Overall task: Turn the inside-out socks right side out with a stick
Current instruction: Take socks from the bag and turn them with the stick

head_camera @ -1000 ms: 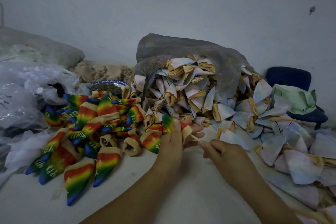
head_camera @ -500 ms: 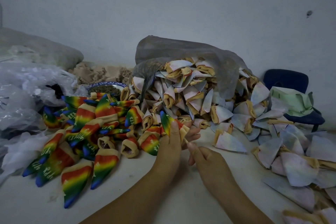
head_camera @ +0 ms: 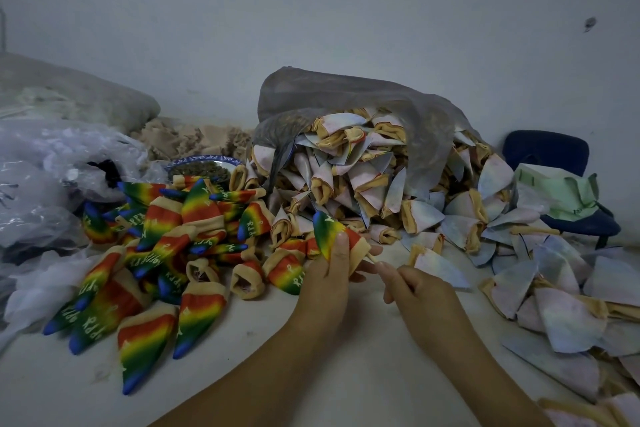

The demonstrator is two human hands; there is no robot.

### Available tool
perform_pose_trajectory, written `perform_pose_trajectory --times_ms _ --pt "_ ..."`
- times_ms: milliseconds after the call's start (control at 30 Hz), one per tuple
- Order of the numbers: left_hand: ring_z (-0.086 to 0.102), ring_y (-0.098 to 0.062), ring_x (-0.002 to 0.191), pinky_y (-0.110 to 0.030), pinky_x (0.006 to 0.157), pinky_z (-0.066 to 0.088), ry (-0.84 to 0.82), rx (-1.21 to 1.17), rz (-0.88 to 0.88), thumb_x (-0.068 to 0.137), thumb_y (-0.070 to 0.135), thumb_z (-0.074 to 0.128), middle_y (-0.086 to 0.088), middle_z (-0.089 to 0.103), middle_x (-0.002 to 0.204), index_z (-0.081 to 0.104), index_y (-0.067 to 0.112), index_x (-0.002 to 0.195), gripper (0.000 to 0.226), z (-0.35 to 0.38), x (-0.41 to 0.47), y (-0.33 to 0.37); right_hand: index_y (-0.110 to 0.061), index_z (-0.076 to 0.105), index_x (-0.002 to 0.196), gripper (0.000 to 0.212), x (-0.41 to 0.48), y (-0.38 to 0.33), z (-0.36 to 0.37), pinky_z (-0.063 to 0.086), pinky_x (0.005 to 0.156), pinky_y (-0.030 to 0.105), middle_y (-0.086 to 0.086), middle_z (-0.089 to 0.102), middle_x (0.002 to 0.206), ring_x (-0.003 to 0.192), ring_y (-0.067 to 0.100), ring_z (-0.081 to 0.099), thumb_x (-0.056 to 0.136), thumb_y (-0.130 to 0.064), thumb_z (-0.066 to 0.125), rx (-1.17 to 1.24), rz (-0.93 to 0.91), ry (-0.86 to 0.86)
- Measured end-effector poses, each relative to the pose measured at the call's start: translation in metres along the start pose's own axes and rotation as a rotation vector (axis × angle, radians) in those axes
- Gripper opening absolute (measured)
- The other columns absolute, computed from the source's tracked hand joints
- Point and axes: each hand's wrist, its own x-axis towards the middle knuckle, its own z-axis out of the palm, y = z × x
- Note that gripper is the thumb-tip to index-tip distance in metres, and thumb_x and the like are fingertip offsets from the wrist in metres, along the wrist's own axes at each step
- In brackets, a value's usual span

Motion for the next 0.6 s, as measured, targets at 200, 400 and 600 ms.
perform_pose_trajectory --times_ms 200,400,600 --pt "0.073 -0.015 0.096 -0.043 0.100 0.050 -0.043 -0.138 -0.036 0.088 0.061 0.027 0.006 0.076 0.104 0.072 0.024 0.106 0.061 0.004 0.005 0.005 -0.022 0.057 0.058 0.053 -0.010 -0.011 0.019 0.028 0.045 0.019 -0.010 0.041 0.040 0.035 0.002 0.036 0.088 -0.062 0.042 0.315 0.231 -0.142" --pt "0.071 -0.010 0.097 -0.028 0.092 0.051 -0.046 -0.100 -0.042 0.092 0.062 0.023 0.009 0.076 0.104 0.074 0.024 0.101 0.064 0.000 0.005 -0.006 -0.025 0.058 0.057 0.051 -0.001 -0.004 0.007 0.037 0.048 0.012 -0.007 0.053 0.050 0.049 -0.002 0.049 0.083 -0.064 0.040 0.107 0.015 -0.079" --pt "0.073 -0.014 0.088 -0.017 0.071 0.054 -0.053 -0.121 -0.017 0.090 0.063 0.028 0.001 0.077 0.097 0.072 0.014 0.104 0.067 -0.003 0.007 -0.008 -0.039 0.065 0.065 0.056 0.004 0.012 -0.021 0.044 0.057 0.025 -0.008 0.066 0.066 0.058 0.001 0.056 0.068 -0.081 0.028 -0.095 -0.059 -0.141"
